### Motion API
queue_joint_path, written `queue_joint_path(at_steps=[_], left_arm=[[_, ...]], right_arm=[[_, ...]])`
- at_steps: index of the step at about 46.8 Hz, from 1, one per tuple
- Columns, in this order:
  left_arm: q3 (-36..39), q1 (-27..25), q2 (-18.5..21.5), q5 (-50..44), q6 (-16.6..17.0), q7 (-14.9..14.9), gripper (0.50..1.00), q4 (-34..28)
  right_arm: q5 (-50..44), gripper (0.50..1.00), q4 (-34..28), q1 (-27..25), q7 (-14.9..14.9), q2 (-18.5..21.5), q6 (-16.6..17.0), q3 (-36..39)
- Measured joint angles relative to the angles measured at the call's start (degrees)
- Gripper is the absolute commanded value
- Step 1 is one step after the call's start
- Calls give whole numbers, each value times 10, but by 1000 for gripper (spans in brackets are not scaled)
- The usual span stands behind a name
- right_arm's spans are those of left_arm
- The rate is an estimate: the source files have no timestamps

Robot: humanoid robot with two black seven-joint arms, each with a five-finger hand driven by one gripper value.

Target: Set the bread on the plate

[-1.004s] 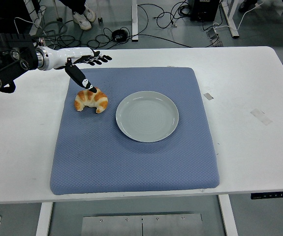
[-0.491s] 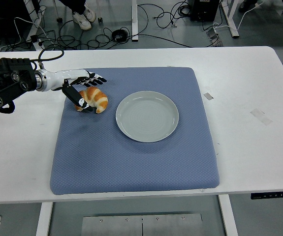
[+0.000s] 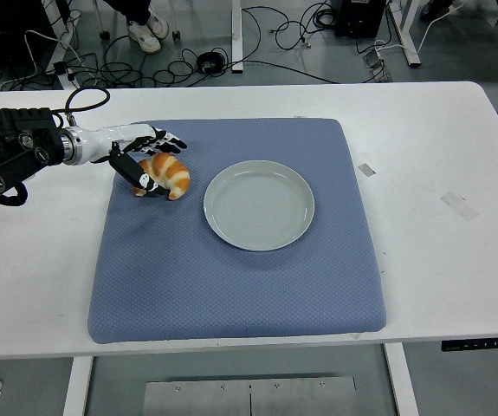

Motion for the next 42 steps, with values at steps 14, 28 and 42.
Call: queue_joint_path(at_steps=[14,28,42], left_arm=[[0,1,-1,0,2,-1,787,1],[0,0,-3,0,2,-1,701,1],[-1,-1,-4,0,2,-3,642,1]], right_arm=[[0,1000,0,0,0,0,0,0],[0,1000,0,0,0,0,0,0],[0,1000,0,0,0,0,0,0]])
